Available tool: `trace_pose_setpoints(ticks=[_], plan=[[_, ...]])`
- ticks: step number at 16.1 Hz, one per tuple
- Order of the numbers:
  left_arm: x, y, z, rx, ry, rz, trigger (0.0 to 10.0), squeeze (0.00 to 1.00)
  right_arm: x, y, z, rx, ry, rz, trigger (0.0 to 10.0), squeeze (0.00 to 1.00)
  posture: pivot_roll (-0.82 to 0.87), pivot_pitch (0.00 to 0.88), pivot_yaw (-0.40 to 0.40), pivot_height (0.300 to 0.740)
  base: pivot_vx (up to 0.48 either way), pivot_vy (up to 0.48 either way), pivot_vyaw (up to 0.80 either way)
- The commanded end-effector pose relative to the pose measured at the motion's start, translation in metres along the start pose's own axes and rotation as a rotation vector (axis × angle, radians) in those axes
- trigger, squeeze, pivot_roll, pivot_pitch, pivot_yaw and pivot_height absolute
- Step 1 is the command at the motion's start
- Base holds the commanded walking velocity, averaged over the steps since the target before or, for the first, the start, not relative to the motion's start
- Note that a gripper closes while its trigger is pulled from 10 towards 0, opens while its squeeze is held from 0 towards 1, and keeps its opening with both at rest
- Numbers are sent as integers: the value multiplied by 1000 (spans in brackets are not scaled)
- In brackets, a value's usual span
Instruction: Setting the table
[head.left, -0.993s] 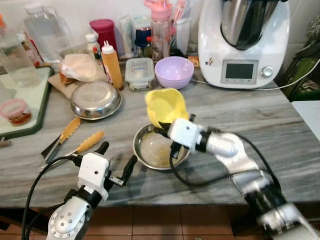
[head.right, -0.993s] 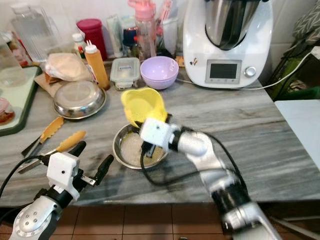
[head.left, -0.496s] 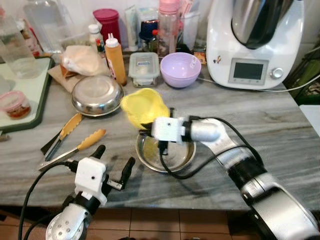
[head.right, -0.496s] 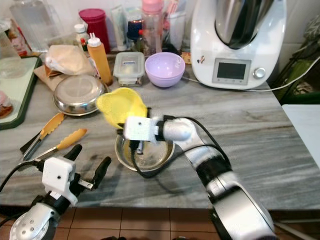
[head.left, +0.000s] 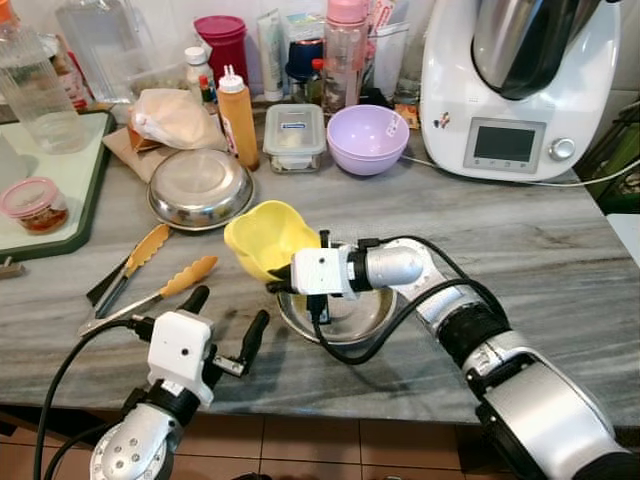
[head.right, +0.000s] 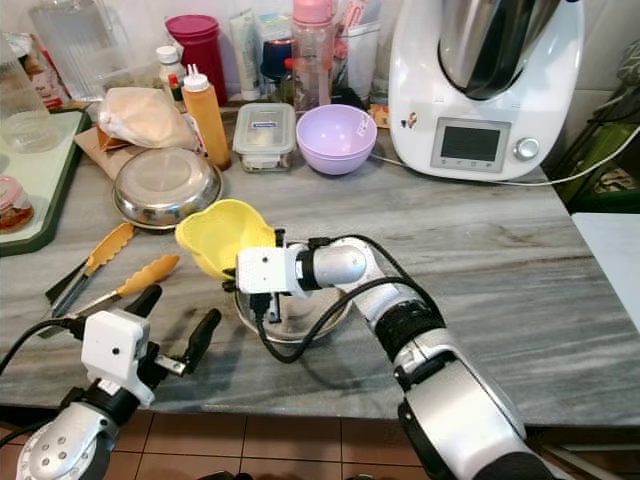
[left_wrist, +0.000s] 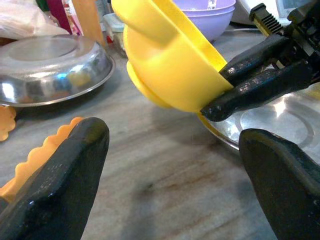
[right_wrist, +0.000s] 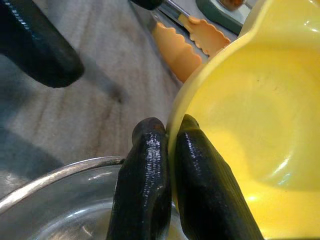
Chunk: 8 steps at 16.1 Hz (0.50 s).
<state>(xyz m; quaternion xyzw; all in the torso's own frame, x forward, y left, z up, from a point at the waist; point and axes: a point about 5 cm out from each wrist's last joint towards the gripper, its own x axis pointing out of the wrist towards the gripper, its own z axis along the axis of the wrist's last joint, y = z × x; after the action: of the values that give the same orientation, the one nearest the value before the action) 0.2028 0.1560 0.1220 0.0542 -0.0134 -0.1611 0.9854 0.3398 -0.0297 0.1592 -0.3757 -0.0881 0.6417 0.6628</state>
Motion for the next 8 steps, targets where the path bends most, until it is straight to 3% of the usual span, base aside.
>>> trace_pose_setpoints(ticks=[1, 2, 3, 4, 5, 8], plan=[[0, -1, 2, -4, 0, -4, 10000, 0, 1, -5, 4, -6, -18, 10, 10000, 0, 8, 132, 7, 740, 0, 0, 0], [0, -1, 1, -5, 1, -4, 10000, 0, 1, -5, 4, 6, -25, 18, 10000, 0, 8, 132, 7, 740, 0, 0, 0], [0, -1, 1, -5, 0, -4, 10000, 0, 2, -5, 5, 8, -26, 16, 10000, 318, 8, 132, 7, 740, 0, 0, 0], [0, -2, 1, -6, 0, -4, 10000, 0, 2, -6, 5, 8, -24, 14, 10000, 843, 10, 129, 4, 740, 0, 0, 0], [1, -2, 1, -6, 0, -3, 10000, 0, 3, -6, 4, 5, -23, 16, 10000, 1000, 11, 129, 4, 740, 0, 0, 0], [1, -3, 0, -10, 1, -2, 10000, 0, 3, -4, 3, -2, -16, 24, 10000, 1000, 12, 129, 3, 740, 0, 0, 0]])
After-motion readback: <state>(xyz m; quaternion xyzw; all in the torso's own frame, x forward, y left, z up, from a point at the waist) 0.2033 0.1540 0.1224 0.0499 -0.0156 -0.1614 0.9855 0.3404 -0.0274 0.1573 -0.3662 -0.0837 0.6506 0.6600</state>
